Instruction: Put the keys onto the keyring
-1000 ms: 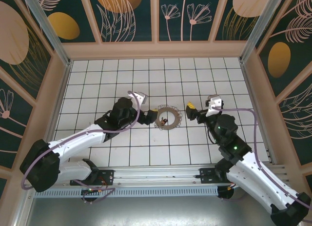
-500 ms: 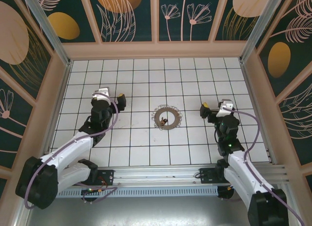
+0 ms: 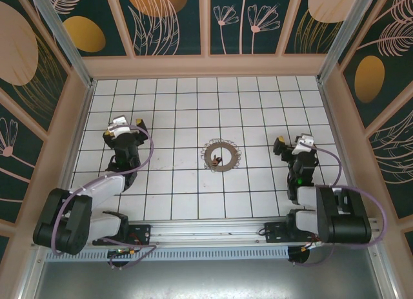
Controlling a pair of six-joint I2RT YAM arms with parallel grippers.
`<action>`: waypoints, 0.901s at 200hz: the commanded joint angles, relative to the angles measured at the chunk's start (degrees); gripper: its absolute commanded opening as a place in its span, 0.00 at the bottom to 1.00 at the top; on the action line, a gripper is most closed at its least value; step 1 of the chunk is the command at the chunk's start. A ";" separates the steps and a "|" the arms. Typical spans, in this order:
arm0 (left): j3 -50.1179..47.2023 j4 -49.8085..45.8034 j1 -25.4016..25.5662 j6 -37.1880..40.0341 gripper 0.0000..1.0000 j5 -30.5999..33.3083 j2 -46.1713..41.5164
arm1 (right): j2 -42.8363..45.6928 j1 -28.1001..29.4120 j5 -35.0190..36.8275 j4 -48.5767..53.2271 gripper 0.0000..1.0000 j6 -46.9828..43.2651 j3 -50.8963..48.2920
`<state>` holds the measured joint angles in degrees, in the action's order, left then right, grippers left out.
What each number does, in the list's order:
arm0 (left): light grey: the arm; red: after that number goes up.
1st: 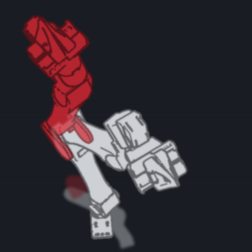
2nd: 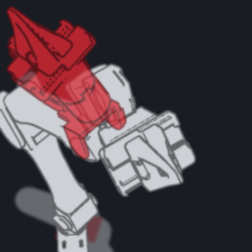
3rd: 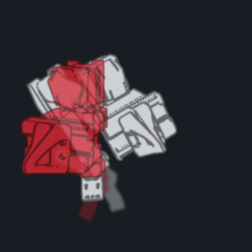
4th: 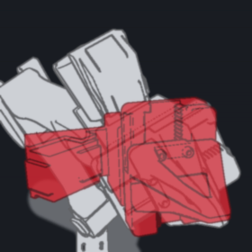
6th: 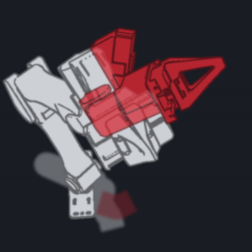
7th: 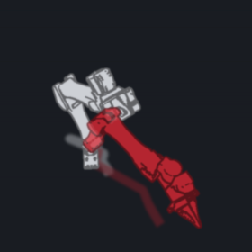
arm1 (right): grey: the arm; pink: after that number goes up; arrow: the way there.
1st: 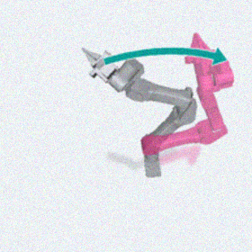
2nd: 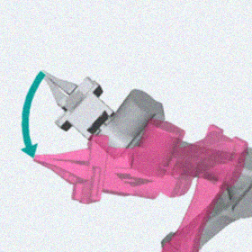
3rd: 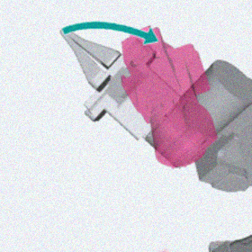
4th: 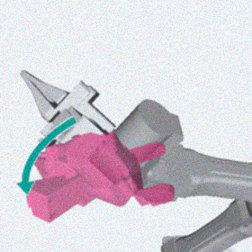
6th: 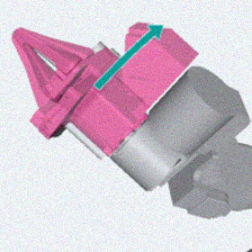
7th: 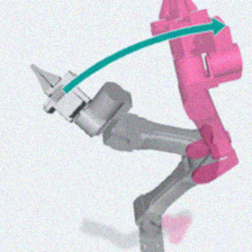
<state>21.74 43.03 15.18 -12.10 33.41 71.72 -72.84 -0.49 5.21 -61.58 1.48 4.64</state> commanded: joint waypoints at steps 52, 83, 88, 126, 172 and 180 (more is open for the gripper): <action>0.48 14.37 -4.12 9.70 0.99 -3.18 6.04 | -16.66 -2.75 -6.13 -23.40 0.99 1.22 3.35; -0.90 11.67 -4.45 10.51 0.99 -2.49 5.26 | -16.51 -2.84 -6.43 -19.86 0.99 1.14 4.72; -1.24 12.13 -4.64 10.50 0.99 -2.41 5.46 | -16.55 -2.83 -6.08 -19.61 0.99 1.26 4.88; -2.66 20.07 -7.51 10.13 0.99 -6.70 13.61 | -16.41 -2.15 -4.07 -16.41 0.99 1.34 6.48; -4.17 21.59 -11.79 5.96 0.99 -12.00 13.76 | -16.71 0.57 5.91 -17.03 0.99 1.08 6.40; -4.10 21.70 -11.84 5.93 0.99 -12.10 13.87 | -16.72 0.61 5.87 -16.94 0.99 1.08 6.40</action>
<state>17.39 60.64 3.73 -4.34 24.34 85.62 -89.21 -0.56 6.35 -77.14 2.33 10.11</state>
